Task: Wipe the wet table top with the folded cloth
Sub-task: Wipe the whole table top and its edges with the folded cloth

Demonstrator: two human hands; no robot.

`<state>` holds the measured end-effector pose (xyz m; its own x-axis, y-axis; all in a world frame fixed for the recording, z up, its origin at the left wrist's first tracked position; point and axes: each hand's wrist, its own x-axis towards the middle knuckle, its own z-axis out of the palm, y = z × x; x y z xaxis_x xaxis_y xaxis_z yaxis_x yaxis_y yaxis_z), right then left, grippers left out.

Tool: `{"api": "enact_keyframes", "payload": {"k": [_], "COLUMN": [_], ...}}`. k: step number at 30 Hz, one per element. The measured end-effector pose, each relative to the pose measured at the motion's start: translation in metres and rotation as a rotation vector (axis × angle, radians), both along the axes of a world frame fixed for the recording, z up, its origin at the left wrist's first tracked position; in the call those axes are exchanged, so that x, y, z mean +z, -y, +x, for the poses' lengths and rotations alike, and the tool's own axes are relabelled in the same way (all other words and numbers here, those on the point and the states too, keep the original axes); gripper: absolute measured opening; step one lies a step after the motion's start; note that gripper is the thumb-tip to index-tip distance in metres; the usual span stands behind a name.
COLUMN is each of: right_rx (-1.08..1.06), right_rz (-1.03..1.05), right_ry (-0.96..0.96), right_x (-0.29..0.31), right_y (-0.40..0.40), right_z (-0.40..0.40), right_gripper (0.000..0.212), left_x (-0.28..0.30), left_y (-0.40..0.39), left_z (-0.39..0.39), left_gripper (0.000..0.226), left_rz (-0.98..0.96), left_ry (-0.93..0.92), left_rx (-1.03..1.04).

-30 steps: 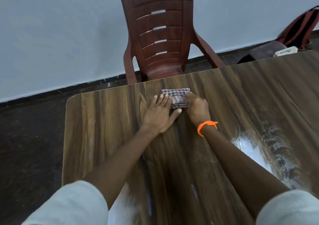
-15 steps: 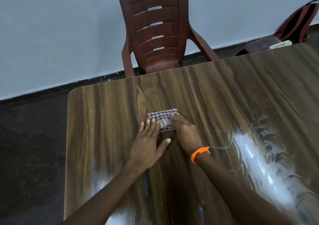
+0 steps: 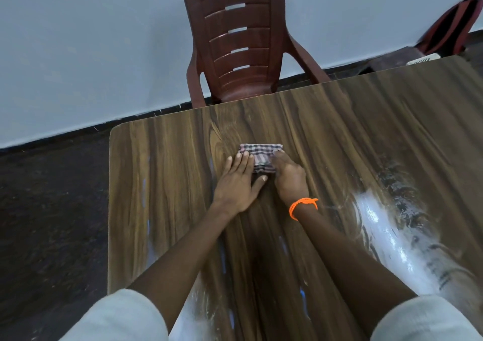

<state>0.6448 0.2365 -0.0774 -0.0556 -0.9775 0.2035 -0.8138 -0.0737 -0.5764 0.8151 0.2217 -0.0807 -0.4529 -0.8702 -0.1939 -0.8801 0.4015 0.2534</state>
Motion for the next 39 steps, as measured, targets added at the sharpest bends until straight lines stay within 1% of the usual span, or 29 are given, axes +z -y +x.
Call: {"api": "enact_keyframes", "payload": {"k": [6, 9, 11, 13, 15, 19, 22, 24, 26, 29, 32, 36, 39], "right_rx": [0.087, 0.131, 0.106, 0.042, -0.042, -0.174, -0.158, -0.119, -0.076, -0.009, 0.023, -0.032, -0.110], "right_rz": [0.039, 0.029, 0.019, 0.014, 0.000, -0.021, 0.003, 0.010, 0.026, 0.046, 0.041, 0.036, 0.021], "right_ry": [0.015, -0.007, -0.022, -0.033, -0.048, -0.006, 0.018, 0.019, 0.018, 0.042, 0.032, 0.015, 0.000], "right_x": [-0.011, -0.014, -0.015, -0.015, -0.014, -0.007, 0.000, 0.003, 0.003, -0.001, -0.006, -0.011, -0.008], "right_y": [-0.060, -0.098, -0.116, -0.125, -0.124, -0.093, -0.071, -0.067, -0.075, -0.110, -0.156, -0.205, -0.216], "right_z": [0.015, 0.007, -0.006, -0.020, -0.032, -0.037, -0.025, -0.012, 0.002, 0.019, 0.022, 0.001, -0.021], "right_gripper": [0.040, 0.038, 0.037, 0.037, 0.035, 0.035, 0.037, 0.037, 0.037, 0.042, 0.038, 0.037, 0.038], "left_x": [-0.002, -0.006, -0.008, -0.008, -0.006, 0.002, 0.005, 0.004, 0.002, -0.002, -0.008, -0.013, -0.009], "left_y": [-0.075, -0.119, -0.139, -0.144, -0.132, -0.084, -0.059, -0.060, -0.074, -0.113, -0.164, -0.216, -0.214], "left_z": [0.033, 0.030, 0.019, 0.003, -0.014, -0.032, -0.024, -0.012, 0.003, 0.026, 0.038, 0.021, -0.007], "left_gripper": [0.082, 0.081, 0.081, 0.082, 0.084, 0.085, 0.082, 0.081, 0.082, 0.084, 0.082, 0.082, 0.083], "left_rz": [-0.021, -0.047, -0.036, -0.016, -0.016, -0.056, -0.070, -0.074, -0.071, -0.076, -0.088, -0.039, -0.027], "left_ry": [0.006, 0.022, -0.006, -0.031, -0.028, 0.074, 0.104, 0.098, 0.078, 0.048, -0.013, -0.055, -0.035], "left_rx": [0.006, -0.022, -0.035, -0.062, -0.100, -0.173, -0.161, -0.124, -0.086, -0.058, -0.061, -0.091, -0.127]}}
